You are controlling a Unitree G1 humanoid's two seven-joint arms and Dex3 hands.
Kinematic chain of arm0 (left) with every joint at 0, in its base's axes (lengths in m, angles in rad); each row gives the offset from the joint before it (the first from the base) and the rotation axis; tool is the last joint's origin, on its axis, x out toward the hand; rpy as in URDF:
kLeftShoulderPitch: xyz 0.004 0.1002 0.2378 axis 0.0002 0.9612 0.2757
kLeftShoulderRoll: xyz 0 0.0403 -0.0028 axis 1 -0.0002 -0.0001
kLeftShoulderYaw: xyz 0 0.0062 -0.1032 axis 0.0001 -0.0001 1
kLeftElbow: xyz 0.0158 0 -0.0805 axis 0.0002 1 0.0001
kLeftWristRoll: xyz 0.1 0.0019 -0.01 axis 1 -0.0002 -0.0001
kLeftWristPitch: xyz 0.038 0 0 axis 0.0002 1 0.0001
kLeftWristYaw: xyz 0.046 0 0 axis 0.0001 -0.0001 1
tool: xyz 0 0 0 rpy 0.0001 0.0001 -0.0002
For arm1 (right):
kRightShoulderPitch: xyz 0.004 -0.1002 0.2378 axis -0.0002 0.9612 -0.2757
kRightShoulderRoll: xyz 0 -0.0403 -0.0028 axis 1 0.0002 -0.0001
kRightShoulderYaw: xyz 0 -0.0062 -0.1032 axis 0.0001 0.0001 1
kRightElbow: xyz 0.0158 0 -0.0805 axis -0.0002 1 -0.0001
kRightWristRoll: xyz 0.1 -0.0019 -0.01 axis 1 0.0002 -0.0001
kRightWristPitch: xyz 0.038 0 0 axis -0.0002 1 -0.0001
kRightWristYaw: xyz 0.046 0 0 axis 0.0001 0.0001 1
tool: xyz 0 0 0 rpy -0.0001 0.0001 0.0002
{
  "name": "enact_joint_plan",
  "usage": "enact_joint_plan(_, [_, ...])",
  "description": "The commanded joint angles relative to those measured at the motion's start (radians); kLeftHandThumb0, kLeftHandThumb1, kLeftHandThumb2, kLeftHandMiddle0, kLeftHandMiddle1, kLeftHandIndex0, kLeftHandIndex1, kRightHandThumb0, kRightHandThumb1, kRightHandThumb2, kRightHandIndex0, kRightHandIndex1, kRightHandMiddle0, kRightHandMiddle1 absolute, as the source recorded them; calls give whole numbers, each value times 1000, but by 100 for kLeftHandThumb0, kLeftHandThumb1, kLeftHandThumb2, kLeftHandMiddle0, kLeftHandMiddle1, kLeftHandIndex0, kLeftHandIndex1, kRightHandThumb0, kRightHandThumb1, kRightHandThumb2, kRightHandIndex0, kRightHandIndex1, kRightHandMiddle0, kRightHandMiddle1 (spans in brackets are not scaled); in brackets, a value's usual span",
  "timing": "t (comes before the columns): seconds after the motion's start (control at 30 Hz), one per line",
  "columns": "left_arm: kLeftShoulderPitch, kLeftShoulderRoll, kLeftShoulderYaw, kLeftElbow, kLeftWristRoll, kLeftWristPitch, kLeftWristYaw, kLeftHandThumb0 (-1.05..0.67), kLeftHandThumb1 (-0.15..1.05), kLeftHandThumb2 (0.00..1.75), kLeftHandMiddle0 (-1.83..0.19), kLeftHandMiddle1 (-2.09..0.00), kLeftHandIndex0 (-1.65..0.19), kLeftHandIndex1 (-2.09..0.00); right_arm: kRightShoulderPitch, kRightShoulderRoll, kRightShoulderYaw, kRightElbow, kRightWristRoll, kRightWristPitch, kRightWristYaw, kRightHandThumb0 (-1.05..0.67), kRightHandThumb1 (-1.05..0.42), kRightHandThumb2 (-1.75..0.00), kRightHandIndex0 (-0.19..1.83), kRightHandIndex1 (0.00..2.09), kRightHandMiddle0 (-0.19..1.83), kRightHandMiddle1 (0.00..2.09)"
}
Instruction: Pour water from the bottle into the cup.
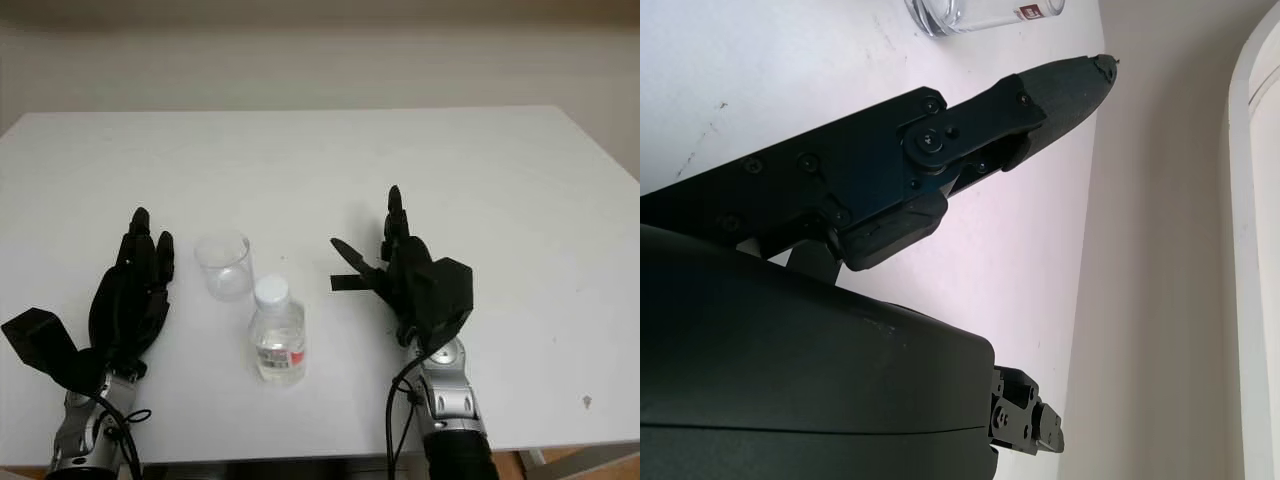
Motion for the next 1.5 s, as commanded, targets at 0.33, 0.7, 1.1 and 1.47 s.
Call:
enact_joint_plan(0.33, [12,-7,1,43,-6,26,6,-75,105,47,18,-5,19,-5,5,-14,-8,7,30,-35,63,-91,-92,-5,-19,0,-19,0])
enact_joint_plan(0.7, [16,-6,1,44,-6,17,3,-75,105,48,18,-5,19,-4,44,-181,-65,-89,161,-117,365,-102,-94,-6,-19,0,-19,0])
enact_joint_plan(1.1, [21,2,0,29,-3,26,3,-76,105,47,17,-6,18,-5,206,-337,-91,-386,289,-17,553,-105,-94,-5,-19,0,-19,0])
enact_joint_plan(1.47, [32,-2,-8,9,2,29,6,-77,105,47,17,-6,18,-5,284,-286,-18,-450,276,-9,527,-93,-90,-5,-19,0,-19,0])
